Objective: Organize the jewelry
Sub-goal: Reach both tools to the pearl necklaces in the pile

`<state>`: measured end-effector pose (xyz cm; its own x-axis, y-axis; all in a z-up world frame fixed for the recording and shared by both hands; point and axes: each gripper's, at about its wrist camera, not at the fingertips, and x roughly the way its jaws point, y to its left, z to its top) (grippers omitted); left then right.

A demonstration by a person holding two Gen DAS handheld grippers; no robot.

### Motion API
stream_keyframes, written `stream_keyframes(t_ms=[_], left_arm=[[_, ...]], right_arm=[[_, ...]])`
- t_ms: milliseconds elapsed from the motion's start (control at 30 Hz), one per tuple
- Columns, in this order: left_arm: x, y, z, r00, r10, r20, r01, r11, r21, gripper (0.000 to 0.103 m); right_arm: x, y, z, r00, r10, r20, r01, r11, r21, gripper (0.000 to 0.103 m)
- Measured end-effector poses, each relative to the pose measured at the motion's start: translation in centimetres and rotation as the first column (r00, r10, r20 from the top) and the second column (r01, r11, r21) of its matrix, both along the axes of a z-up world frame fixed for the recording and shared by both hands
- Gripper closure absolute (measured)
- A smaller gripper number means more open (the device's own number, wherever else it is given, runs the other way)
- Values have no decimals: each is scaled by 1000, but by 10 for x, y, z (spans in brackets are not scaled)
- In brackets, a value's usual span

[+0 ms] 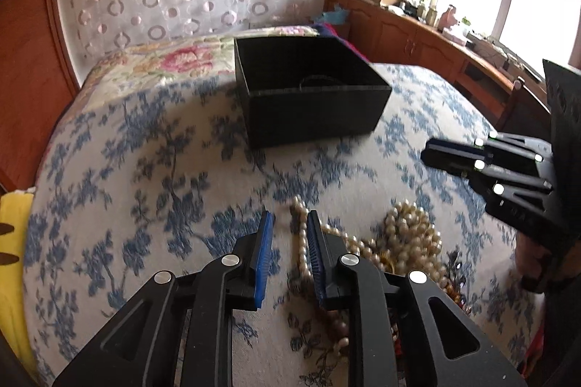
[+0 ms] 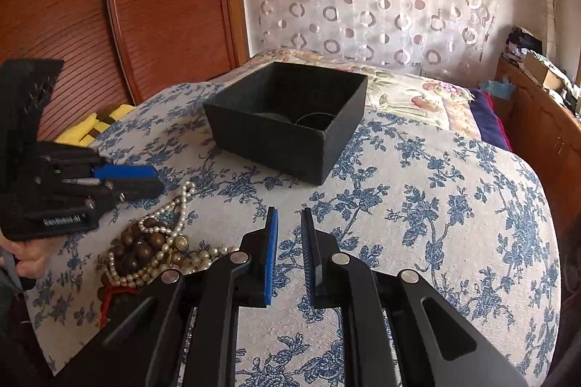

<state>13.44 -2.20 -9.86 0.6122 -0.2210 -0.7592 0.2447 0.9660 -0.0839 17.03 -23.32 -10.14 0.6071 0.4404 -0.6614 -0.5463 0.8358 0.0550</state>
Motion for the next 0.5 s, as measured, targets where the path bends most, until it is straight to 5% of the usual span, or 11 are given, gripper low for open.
stream_keyframes(t_ms=[500], left_arm=[[14,-9,-11,998,-34,-50,34,999,15,84]], right_arm=[[1,3,-3,1000,-12,-6,12,1000,-28,88]])
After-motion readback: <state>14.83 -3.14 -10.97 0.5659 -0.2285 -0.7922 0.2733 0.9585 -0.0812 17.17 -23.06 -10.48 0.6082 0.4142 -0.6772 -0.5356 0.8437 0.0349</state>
